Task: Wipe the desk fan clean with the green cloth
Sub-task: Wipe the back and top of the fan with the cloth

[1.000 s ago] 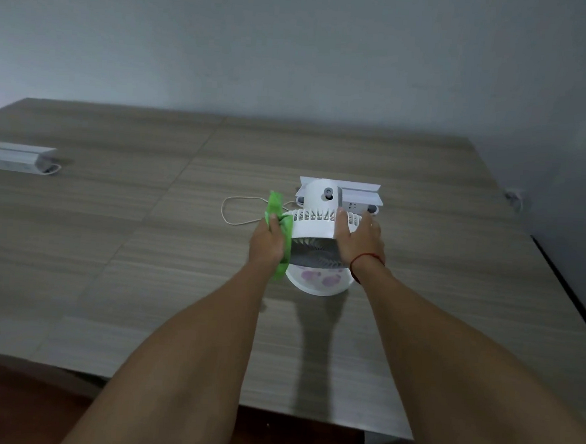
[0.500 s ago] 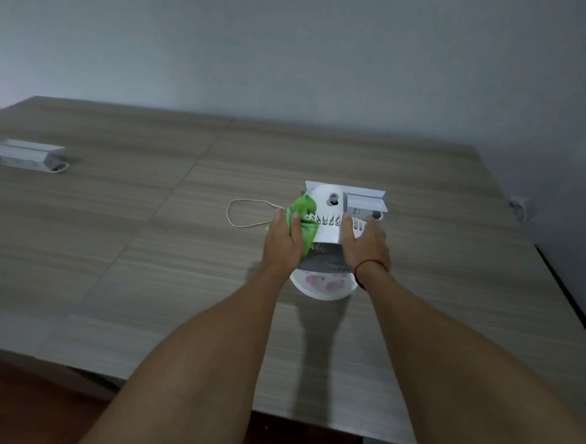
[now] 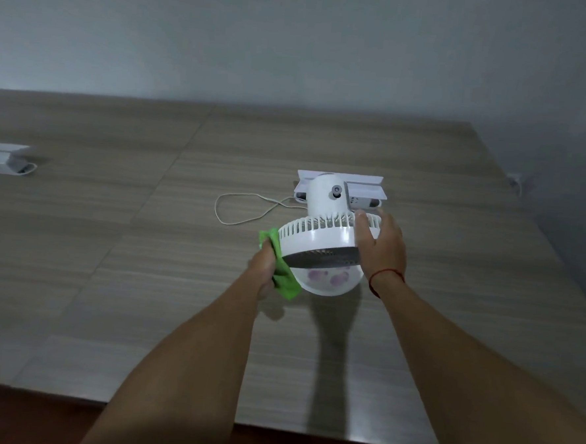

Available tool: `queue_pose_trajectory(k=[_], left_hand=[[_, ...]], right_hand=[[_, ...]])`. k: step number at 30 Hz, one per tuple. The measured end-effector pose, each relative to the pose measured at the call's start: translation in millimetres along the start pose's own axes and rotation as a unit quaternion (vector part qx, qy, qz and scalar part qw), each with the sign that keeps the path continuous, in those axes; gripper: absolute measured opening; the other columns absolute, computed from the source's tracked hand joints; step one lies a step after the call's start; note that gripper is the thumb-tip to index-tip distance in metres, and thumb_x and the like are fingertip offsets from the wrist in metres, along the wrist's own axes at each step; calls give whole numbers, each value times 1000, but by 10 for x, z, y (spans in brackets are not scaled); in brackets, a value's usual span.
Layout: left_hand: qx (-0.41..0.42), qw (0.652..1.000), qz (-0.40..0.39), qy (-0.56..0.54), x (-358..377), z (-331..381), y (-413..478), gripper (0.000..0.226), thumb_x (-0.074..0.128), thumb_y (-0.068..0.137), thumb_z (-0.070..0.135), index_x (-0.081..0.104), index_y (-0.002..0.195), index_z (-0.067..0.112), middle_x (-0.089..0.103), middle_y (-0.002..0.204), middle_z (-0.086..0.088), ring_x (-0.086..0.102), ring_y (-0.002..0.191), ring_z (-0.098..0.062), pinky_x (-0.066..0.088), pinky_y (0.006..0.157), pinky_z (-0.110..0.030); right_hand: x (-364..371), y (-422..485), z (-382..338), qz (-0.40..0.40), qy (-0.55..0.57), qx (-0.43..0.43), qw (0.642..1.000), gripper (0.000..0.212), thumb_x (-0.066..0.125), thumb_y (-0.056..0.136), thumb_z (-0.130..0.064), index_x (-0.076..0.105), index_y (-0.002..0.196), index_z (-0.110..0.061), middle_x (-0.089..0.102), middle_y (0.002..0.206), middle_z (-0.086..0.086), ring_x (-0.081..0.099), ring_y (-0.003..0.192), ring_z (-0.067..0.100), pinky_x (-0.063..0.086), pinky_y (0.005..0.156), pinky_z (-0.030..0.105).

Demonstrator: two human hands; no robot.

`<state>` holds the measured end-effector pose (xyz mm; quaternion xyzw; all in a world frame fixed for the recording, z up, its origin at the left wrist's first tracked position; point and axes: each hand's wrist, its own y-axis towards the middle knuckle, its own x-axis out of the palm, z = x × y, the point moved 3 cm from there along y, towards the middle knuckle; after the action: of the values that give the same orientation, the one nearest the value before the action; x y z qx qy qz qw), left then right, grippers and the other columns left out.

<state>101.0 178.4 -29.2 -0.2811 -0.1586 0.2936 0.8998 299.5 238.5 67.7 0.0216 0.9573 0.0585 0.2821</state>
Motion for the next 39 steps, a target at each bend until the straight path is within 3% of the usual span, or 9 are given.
queue_pose_trajectory(k=[3,7,11,17,22,27,32,36,39], left_hand=[[7,999,37,3,-57,-139,225,68,40,79,68,67,117,19,69,116,-13,67,106,-32,53,94,-55],[49,992,106,53,-186,-175,572,97,23,64,86,61,123,20,65,126,-12,62,111,-35,47,99,-53],[137,979,132,75,81,338,-513,70,22,97,54,54,131,2,59,130,-21,57,120,-38,44,105,-48],[344,907,108,217,431,676,-1062,54,24,102,44,55,128,9,60,129,-16,53,124,-34,39,107,-45],[391,813,39,429,592,533,-1043,68,13,92,59,23,152,29,17,163,-9,6,152,-29,7,121,-54],[402,854,106,312,403,655,-1172,55,29,99,28,24,153,15,20,160,-16,13,151,-27,10,122,-38],[136,966,111,192,194,623,-1068,70,53,77,50,56,127,1,62,125,-20,62,113,-35,51,98,-46],[111,979,119,120,162,648,-1039,74,70,64,46,60,121,-1,66,119,-18,68,104,-32,57,91,-46],[63,991,85,81,189,667,-1101,67,79,65,37,59,119,1,69,115,-15,71,97,-30,59,86,-47]], right_hand=[[23,39,-3,3,-3,6,1000,56,39,81,-58,57,120,-22,60,121,2,57,107,23,50,90,40],[31,73,13,-12,-20,27,999,55,40,86,-57,54,124,-19,57,128,7,55,112,29,48,93,41],[121,-44,-39,-35,-45,57,997,74,29,80,-69,44,134,-20,45,142,10,50,122,35,44,101,51],[169,-159,-157,-81,-46,99,991,76,29,87,-69,24,147,-24,23,157,8,28,140,35,29,113,52],[73,-111,-130,-123,27,101,987,66,26,92,-58,32,146,-21,24,157,11,28,142,33,24,117,49],[-80,-182,-200,-105,43,32,993,78,15,74,-72,60,115,-23,54,133,13,50,123,32,38,106,51],[-197,-228,-529,-125,-64,-56,988,58,49,83,-64,66,119,-20,41,151,8,33,141,25,24,116,43],[-123,-209,-725,-125,-117,-128,977,42,66,76,-53,69,86,-12,64,109,12,56,110,32,46,93,40],[-100,-250,-812,-115,-148,-147,971,35,65,82,-35,51,59,-13,64,96,16,58,98,34,44,77,35]])
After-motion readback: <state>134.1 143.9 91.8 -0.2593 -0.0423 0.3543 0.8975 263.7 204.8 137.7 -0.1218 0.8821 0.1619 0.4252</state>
